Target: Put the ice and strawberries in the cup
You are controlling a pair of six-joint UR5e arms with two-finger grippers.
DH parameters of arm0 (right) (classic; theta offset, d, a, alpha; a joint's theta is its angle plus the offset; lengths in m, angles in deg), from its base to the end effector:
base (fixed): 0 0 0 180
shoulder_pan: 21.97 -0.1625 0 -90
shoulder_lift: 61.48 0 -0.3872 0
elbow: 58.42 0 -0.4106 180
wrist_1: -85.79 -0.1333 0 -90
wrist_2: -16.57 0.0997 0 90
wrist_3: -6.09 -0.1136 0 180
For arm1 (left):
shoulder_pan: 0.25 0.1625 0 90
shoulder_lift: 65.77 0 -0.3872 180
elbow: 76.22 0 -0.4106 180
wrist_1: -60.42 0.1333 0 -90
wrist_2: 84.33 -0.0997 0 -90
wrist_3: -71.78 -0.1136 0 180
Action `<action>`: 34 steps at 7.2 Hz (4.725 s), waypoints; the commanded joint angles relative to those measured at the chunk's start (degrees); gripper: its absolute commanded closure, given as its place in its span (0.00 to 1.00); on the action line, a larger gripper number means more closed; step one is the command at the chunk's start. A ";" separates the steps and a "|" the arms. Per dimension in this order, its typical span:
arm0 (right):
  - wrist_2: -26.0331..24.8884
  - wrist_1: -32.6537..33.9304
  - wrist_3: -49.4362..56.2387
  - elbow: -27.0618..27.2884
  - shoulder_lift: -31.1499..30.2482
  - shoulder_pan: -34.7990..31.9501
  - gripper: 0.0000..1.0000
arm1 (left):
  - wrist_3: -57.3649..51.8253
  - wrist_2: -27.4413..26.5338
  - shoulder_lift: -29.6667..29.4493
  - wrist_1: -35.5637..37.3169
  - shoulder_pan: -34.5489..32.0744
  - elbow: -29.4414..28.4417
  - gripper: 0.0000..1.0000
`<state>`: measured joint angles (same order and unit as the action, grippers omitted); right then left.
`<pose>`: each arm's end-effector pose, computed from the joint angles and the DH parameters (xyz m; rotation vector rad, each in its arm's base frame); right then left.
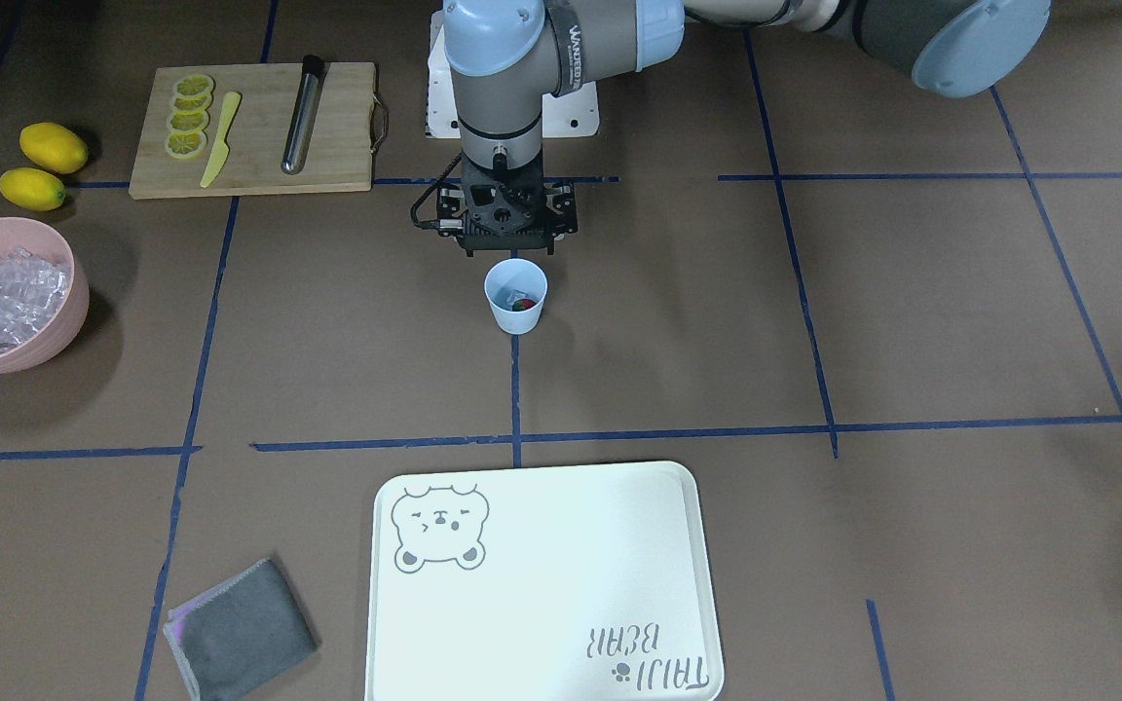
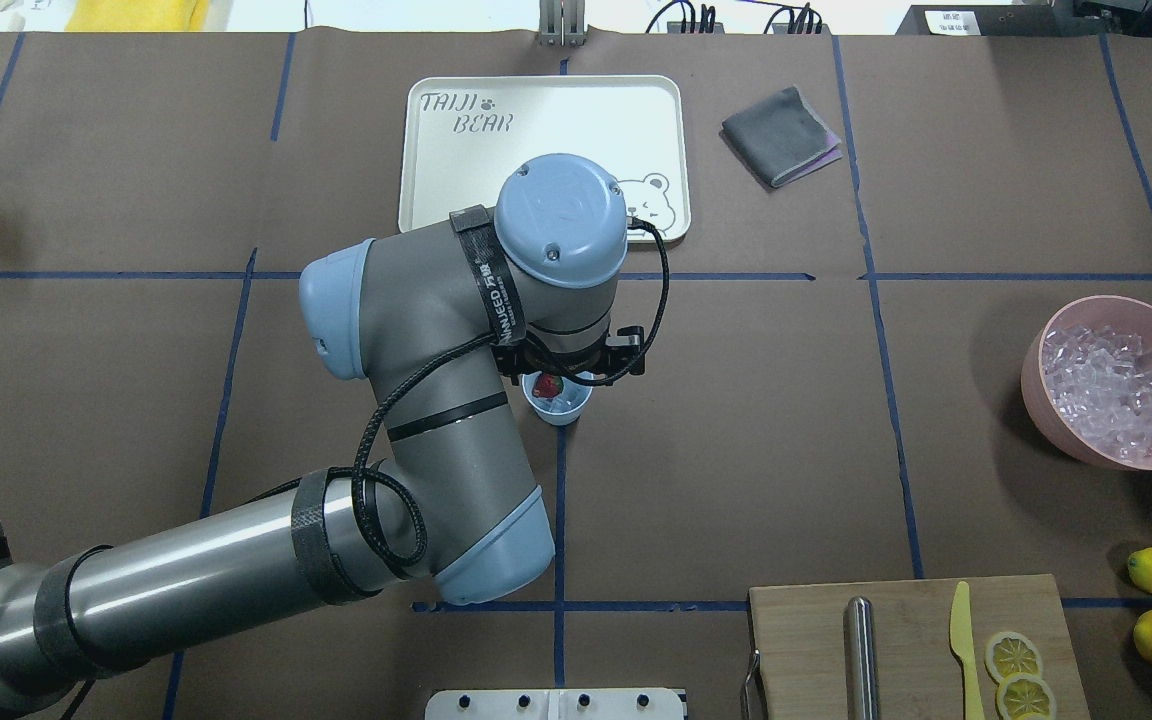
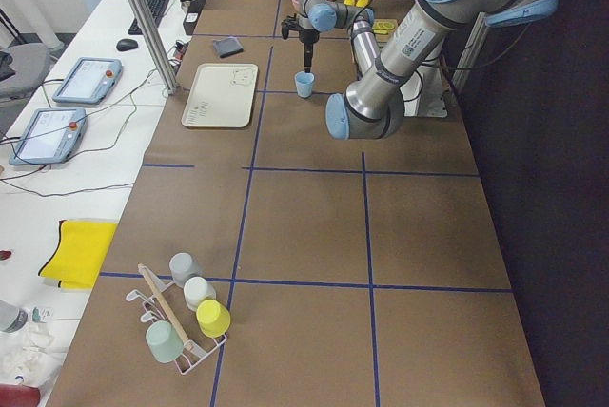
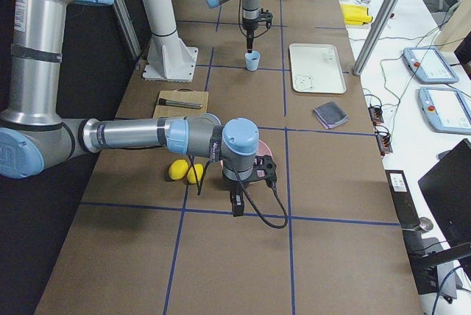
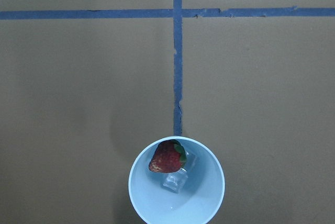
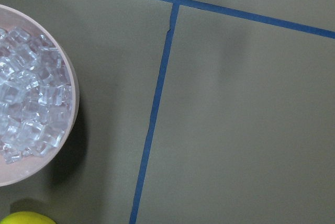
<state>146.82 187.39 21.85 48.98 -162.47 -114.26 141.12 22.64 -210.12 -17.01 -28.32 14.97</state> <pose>0.0769 -0.4229 0.5921 0.0244 -0.7081 -0.1934 0.5652 -0.4149 0.0612 0.0501 0.7940 -0.0114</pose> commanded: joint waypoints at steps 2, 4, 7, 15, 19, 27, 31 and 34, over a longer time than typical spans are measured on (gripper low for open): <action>0.00 0.00 0.06 -0.17 0.00 0.00 0.00 | -7.31 0.08 6.92 0.87 -1.54 7.19 0.00; 0.00 0.00 0.06 -0.17 -0.09 0.00 0.00 | -19.42 3.39 21.15 0.97 -6.79 20.72 0.00; 0.00 0.00 0.15 -0.26 -0.52 0.00 0.00 | -41.66 13.14 36.09 0.27 -20.12 28.15 0.00; 0.00 -0.09 0.23 0.00 -0.53 -0.79 0.00 | -83.85 32.34 56.97 0.00 -57.70 9.29 0.00; 0.00 -0.09 0.15 0.09 -0.35 -0.79 0.00 | -83.93 32.07 58.13 -3.05 -61.48 4.70 0.00; 0.09 -0.09 -0.29 0.18 0.00 -0.79 0.00 | -84.11 28.64 57.77 -5.36 -64.48 5.31 0.00; 0.17 -0.09 -0.38 0.00 0.00 -0.79 0.00 | -84.02 28.47 58.13 -5.27 -64.48 5.14 0.00; 0.61 0.00 -0.56 0.09 0.09 -0.79 0.00 | -84.02 28.47 58.13 -5.36 -64.57 5.23 0.00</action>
<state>147.15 187.38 21.39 49.06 -162.41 -115.05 57.10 51.11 -152.00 -22.37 -92.87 20.22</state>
